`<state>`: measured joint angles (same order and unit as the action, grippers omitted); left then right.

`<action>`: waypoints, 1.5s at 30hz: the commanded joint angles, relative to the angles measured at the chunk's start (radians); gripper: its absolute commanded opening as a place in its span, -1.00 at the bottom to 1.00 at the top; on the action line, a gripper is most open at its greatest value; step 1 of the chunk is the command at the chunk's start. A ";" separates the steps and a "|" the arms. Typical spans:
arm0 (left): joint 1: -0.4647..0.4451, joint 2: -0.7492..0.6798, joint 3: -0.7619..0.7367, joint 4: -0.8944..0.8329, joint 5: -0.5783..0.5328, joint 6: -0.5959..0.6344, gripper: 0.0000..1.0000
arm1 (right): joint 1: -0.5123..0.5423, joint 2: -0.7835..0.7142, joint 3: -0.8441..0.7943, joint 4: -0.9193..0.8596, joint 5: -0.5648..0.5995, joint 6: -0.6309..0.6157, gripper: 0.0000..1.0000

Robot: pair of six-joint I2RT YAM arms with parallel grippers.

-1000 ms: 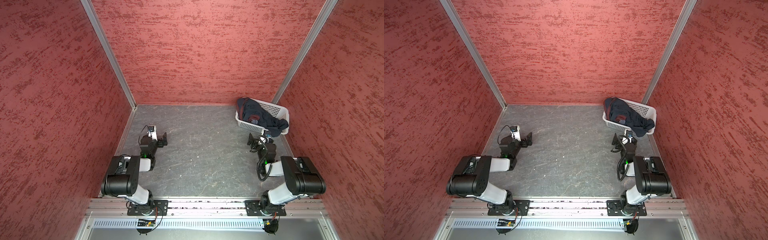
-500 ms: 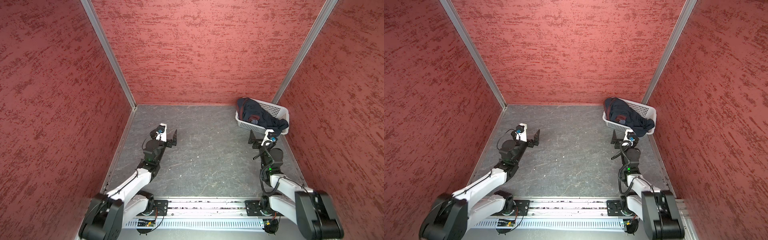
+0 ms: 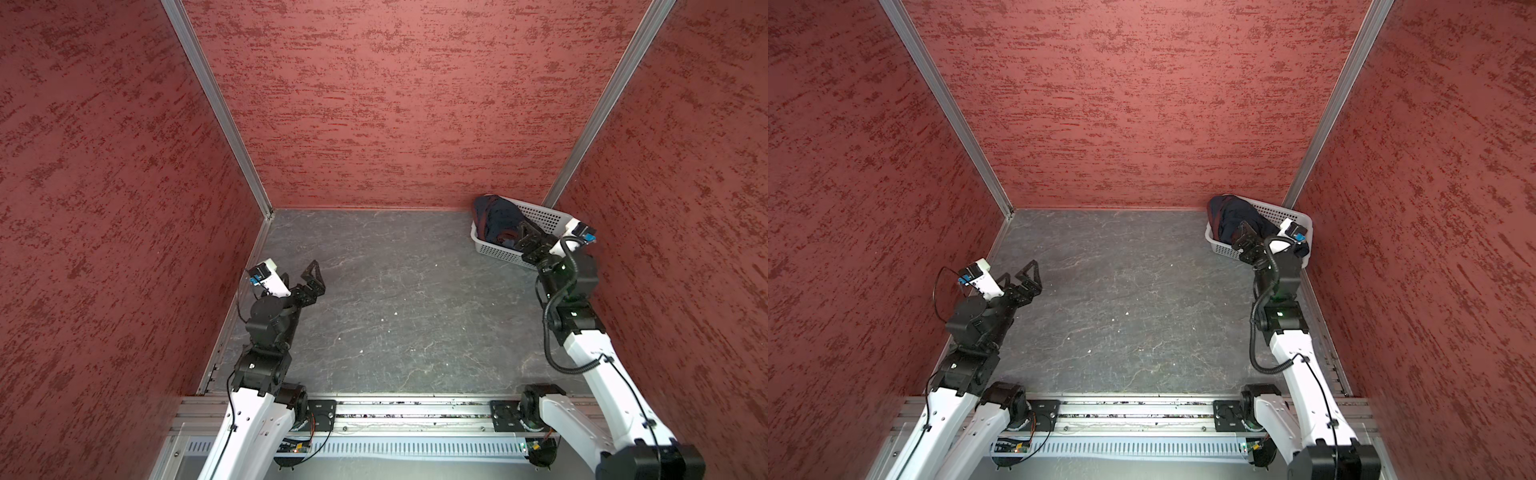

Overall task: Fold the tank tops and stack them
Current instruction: 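Reach the right gripper into the basket and grasp the navy tank top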

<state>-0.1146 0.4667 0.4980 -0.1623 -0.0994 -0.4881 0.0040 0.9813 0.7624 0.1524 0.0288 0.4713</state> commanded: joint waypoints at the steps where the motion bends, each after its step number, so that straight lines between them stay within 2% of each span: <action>1: 0.048 -0.005 -0.021 -0.058 0.174 -0.057 0.99 | -0.004 0.159 0.117 -0.135 -0.062 0.030 0.98; 6: 0.040 0.131 -0.020 -0.030 0.288 -0.021 0.99 | -0.004 0.419 0.316 -0.181 0.007 0.028 0.98; 10: 0.022 0.214 -0.035 -0.001 0.328 0.002 0.99 | -0.006 0.606 0.454 -0.205 0.091 0.017 0.96; 13: 0.013 0.221 -0.062 0.031 0.338 0.008 0.99 | -0.017 0.722 0.551 -0.239 0.151 0.003 0.96; 20: 0.009 0.226 -0.117 0.096 0.333 0.025 0.99 | -0.039 0.965 0.798 -0.387 0.182 0.011 0.92; 23: 0.010 0.231 -0.121 0.101 0.332 0.026 1.00 | -0.040 1.029 0.868 -0.446 0.202 0.029 0.81; 24: 0.010 0.231 -0.121 0.104 0.332 0.026 0.99 | -0.041 1.045 0.883 -0.456 0.202 0.030 0.71; 25: 0.010 0.230 -0.122 0.106 0.332 0.027 0.99 | -0.042 1.054 0.895 -0.461 0.198 0.029 0.60; 29: 0.010 0.228 -0.124 0.104 0.325 0.028 0.99 | -0.040 1.076 0.968 -0.525 0.218 0.025 -0.30; 32: 0.010 0.227 -0.125 0.105 0.321 0.027 0.99 | -0.038 1.016 0.947 -0.514 0.244 0.018 -0.72; 34: 0.010 0.229 -0.127 0.105 0.317 0.026 0.99 | -0.032 0.958 0.928 -0.507 0.266 0.007 -0.92; 36: 0.010 0.232 -0.128 0.107 0.314 0.026 0.99 | -0.019 0.888 0.899 -0.491 0.295 -0.013 -0.99; 45: 0.007 0.263 -0.130 0.124 0.314 0.026 0.99 | 0.008 0.651 0.877 -0.522 0.454 -0.071 -1.00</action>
<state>-0.1020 0.7269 0.3794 -0.0658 0.2256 -0.4808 0.0097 1.7004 1.6245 -0.3733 0.3786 0.4290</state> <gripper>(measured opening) 0.996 0.065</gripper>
